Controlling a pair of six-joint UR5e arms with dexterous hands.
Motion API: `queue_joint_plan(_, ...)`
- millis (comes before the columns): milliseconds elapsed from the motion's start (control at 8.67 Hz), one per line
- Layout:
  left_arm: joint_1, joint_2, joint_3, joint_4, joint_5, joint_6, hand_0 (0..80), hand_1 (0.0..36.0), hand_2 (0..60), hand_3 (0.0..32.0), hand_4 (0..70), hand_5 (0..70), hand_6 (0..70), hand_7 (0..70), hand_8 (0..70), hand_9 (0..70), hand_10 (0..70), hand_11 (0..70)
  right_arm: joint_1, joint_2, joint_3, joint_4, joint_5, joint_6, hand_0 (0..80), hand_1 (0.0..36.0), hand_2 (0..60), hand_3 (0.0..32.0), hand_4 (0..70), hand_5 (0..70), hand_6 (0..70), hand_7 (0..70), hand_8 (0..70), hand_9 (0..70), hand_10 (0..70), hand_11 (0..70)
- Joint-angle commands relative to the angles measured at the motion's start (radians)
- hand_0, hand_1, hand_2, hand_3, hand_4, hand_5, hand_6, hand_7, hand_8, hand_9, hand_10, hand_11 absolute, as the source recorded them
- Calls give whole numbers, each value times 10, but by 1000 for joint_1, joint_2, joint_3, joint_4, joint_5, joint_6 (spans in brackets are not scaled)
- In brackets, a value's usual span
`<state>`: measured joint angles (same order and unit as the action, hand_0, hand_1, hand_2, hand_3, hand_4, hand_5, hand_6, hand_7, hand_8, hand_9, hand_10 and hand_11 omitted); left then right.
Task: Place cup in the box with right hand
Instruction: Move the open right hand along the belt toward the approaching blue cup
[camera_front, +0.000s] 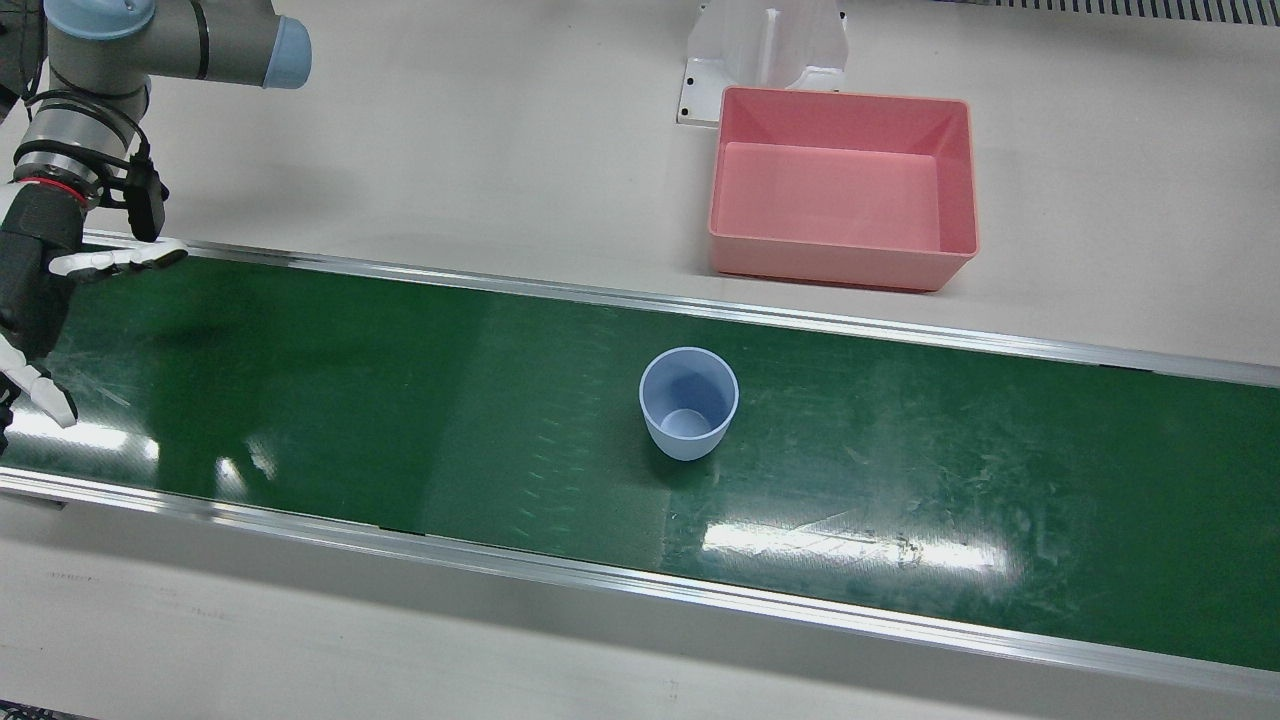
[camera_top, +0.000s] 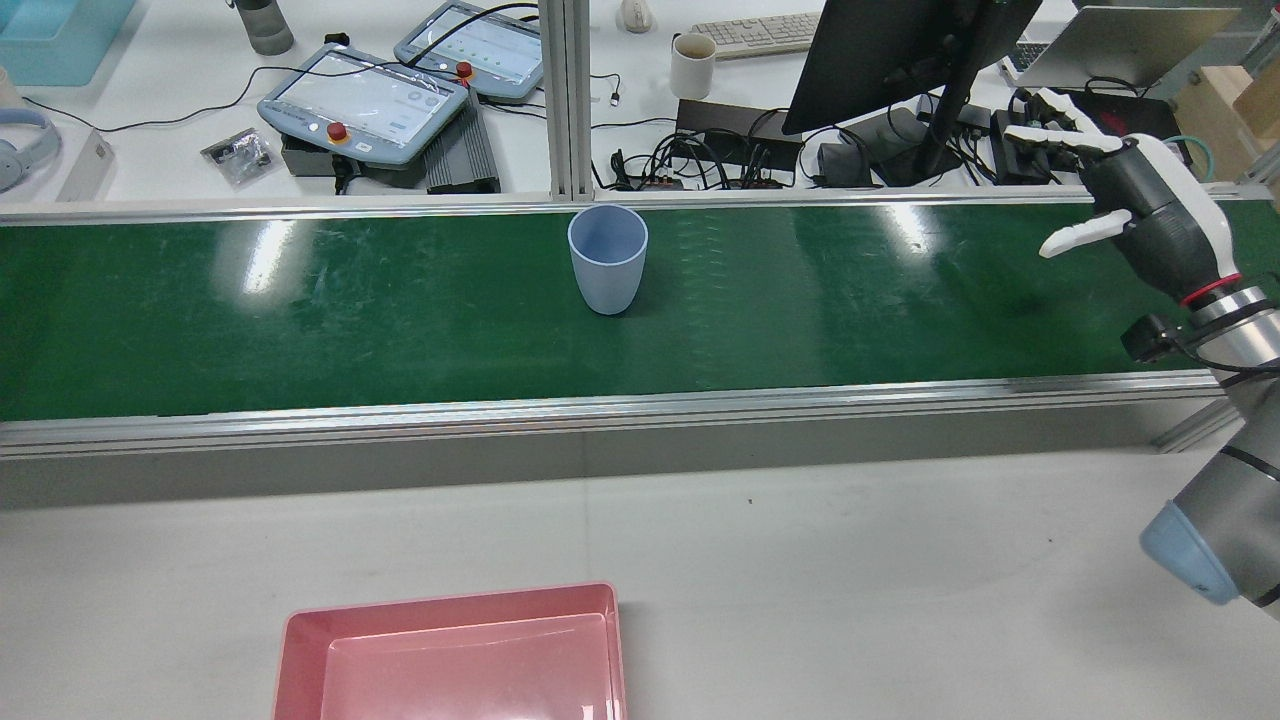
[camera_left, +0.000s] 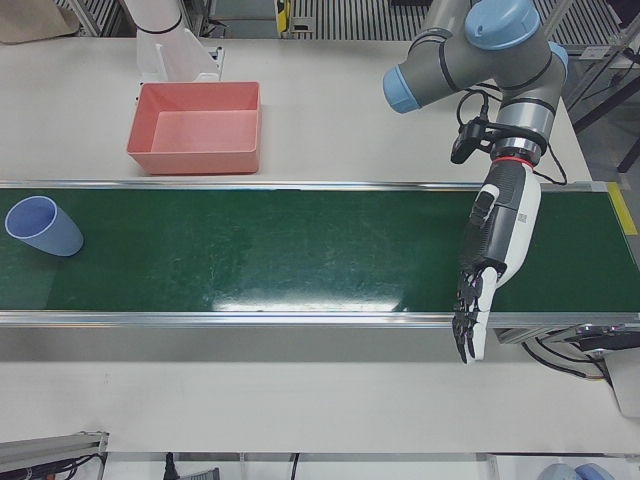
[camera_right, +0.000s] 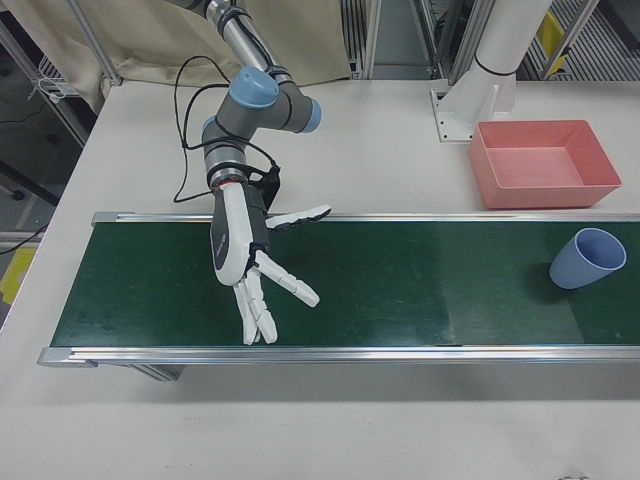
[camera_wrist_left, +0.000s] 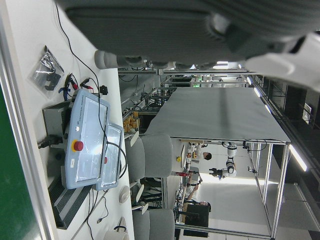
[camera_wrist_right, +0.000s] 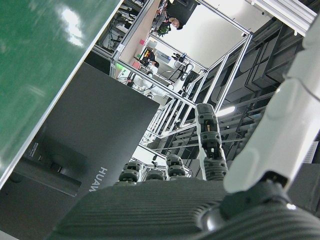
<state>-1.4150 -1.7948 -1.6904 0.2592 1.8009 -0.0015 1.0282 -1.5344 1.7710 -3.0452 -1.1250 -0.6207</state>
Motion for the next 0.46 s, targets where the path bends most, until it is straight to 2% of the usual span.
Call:
queue_joint_plan(0,-1,0,0,0,2,0,0,0,0,0,0,0,0,0,0,0,0,0,-10,3,7,-3,8,4,478,49,0,0,209,31,39,107,0,16,48,81)
queue_joint_plan(231,-1,0,0,0,2,0,0,0,0,0,0,0,0,0,0,0,0,0,-4,-4,12,-74,7,33,479,59,0,0,290,25,44,141,0,14,45,75)
queue_joint_plan(346,-1,0,0,0,0,0,0,0,0,0,0,0,0,0,0,0,0,0,-4,-4,15,-174,8,77,479,73,0,0,343,21,47,167,0,19,42,70)
